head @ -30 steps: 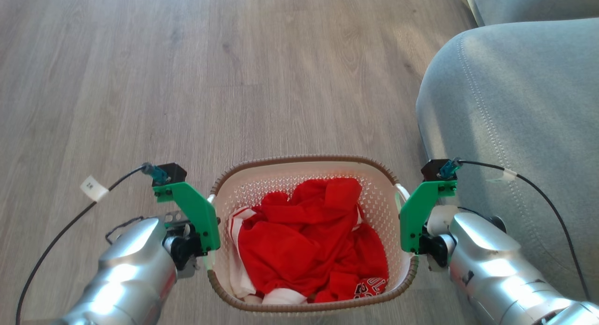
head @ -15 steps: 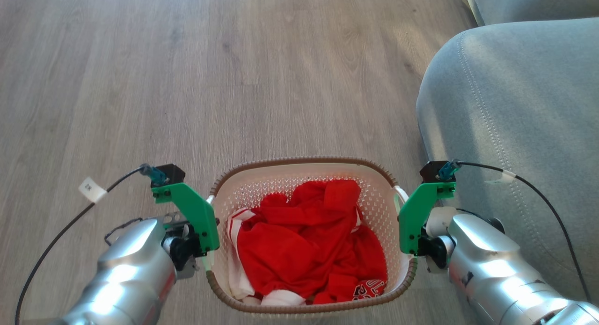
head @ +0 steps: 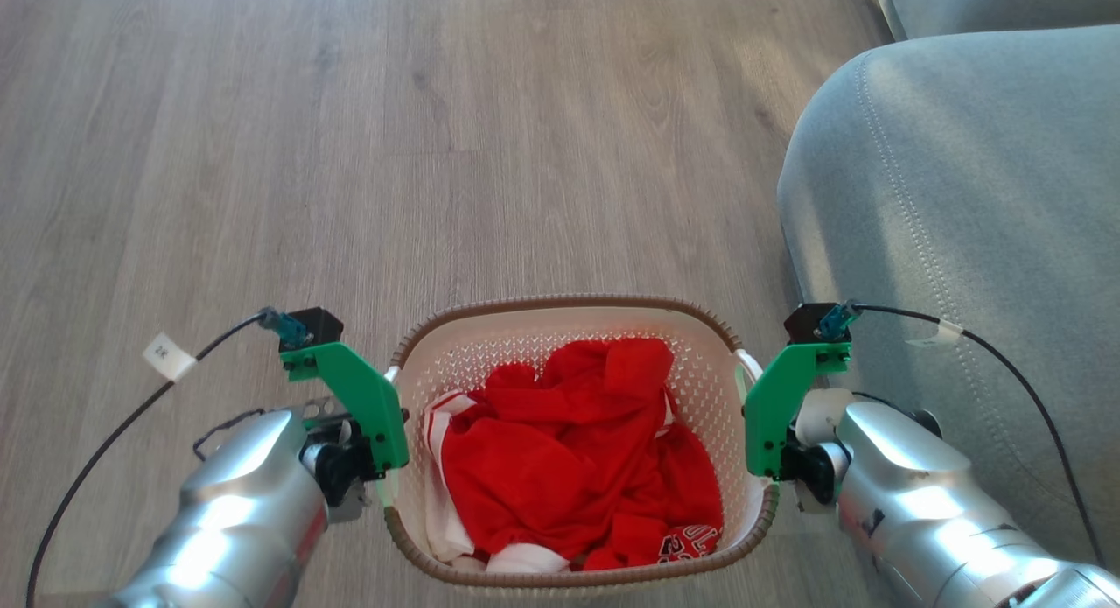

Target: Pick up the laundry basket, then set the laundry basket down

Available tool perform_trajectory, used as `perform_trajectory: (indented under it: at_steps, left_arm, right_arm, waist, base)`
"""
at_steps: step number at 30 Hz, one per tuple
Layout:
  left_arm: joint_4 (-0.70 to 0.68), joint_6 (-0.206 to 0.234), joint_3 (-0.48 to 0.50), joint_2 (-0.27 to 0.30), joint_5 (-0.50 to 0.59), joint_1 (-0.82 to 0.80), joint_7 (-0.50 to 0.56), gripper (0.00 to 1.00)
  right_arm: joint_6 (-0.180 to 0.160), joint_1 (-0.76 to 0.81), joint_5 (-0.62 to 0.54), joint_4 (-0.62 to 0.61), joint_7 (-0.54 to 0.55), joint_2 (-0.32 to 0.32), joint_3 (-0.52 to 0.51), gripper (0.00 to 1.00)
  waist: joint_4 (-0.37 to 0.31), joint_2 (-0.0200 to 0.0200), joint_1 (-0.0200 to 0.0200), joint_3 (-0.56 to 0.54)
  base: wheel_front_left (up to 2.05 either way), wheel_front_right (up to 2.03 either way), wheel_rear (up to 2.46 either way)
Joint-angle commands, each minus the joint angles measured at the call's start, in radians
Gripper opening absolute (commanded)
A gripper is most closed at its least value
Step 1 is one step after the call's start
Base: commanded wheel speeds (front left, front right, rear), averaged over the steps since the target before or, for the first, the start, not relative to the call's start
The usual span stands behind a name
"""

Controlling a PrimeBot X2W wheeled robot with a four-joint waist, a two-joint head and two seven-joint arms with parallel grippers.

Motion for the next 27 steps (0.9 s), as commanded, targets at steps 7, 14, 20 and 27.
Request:
perform_trajectory:
  at_steps: [7,14,20,27]
  left_arm:
    - [0.011,0.010,0.017,0.076,-0.001,-0.057,-0.022,0.00]
    - [0.003,0.010,0.014,0.076,0.006,-0.087,-0.076,0.00]
    - [-0.007,0.010,0.011,0.081,0.020,-0.128,-0.155,0.00]
    - [-0.024,0.010,0.005,0.083,0.031,-0.175,-0.219,0.00]
  right_arm:
    - [-0.003,-0.040,0.009,0.004,-0.026,-0.025,0.017,0.00]
    - [-0.003,-0.079,-0.014,0.004,-0.059,-0.025,0.002,0.00]
    - [-0.003,-0.118,-0.066,0.004,-0.116,-0.025,-0.036,0.00]
    - [-0.003,-0.160,-0.143,0.005,-0.162,-0.025,-0.106,0.00]
  waist:
    - [-0.001,0.0000,0.0000,0.016]
    - [-0.001,0.0000,0.0000,0.081]
    - [0.002,0.0000,0.0000,0.168]
    - [0.011,0.0000,0.0000,0.287]
  base:
    - [0.00,0.00,0.00]
    - [0.00,0.00,0.00]
    - [0.00,0.00,0.00]
    - [0.00,0.00,0.00]
